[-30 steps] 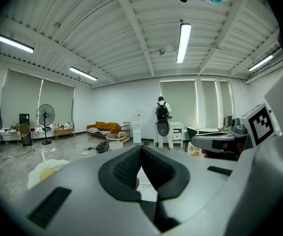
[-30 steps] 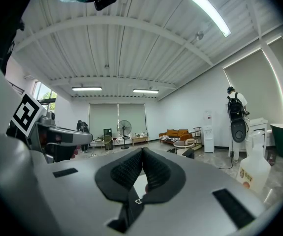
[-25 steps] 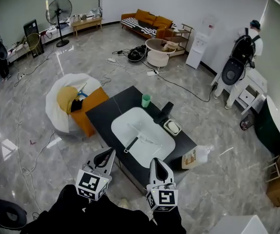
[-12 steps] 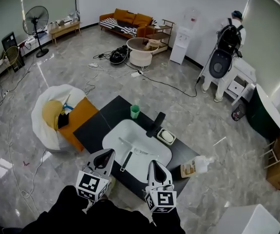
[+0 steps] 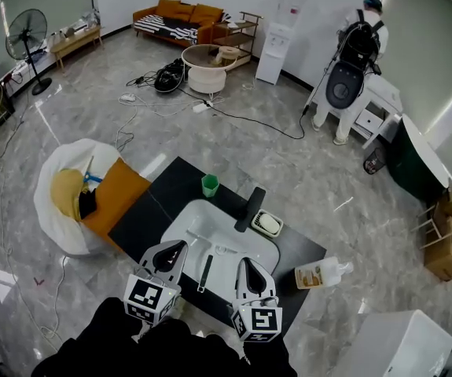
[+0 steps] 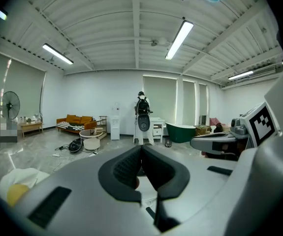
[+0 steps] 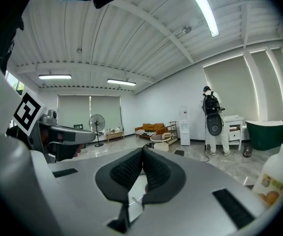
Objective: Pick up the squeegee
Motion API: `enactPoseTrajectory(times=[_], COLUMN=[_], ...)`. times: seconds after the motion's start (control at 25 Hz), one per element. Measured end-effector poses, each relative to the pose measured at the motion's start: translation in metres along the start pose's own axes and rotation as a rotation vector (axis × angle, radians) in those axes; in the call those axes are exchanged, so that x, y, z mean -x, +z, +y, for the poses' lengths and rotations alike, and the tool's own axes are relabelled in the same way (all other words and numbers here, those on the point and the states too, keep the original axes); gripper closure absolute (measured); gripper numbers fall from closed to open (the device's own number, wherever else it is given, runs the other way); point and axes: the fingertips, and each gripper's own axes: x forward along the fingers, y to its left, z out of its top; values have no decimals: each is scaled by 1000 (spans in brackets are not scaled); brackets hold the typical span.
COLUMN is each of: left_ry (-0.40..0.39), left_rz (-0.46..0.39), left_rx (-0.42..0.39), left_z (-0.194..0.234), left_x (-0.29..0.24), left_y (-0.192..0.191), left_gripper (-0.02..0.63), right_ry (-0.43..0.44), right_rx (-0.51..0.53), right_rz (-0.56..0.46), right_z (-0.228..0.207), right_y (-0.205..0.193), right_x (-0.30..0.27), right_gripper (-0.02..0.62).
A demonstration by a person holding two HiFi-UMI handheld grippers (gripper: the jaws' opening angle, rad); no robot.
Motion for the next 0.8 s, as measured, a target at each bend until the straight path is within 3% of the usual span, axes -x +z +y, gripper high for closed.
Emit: enactPoseTrajectory(times=[0.8], left_ry=[-208], left_rz=[185], left_rx=[20], left_z=[78], left_x=[-98], left_y=[-85], left_gripper=[583], right_ry=[-198], right_rx=[-109], right_rz=[174], right_z=[-7], right_y=[-91], right_x=[-106], right_gripper=[578])
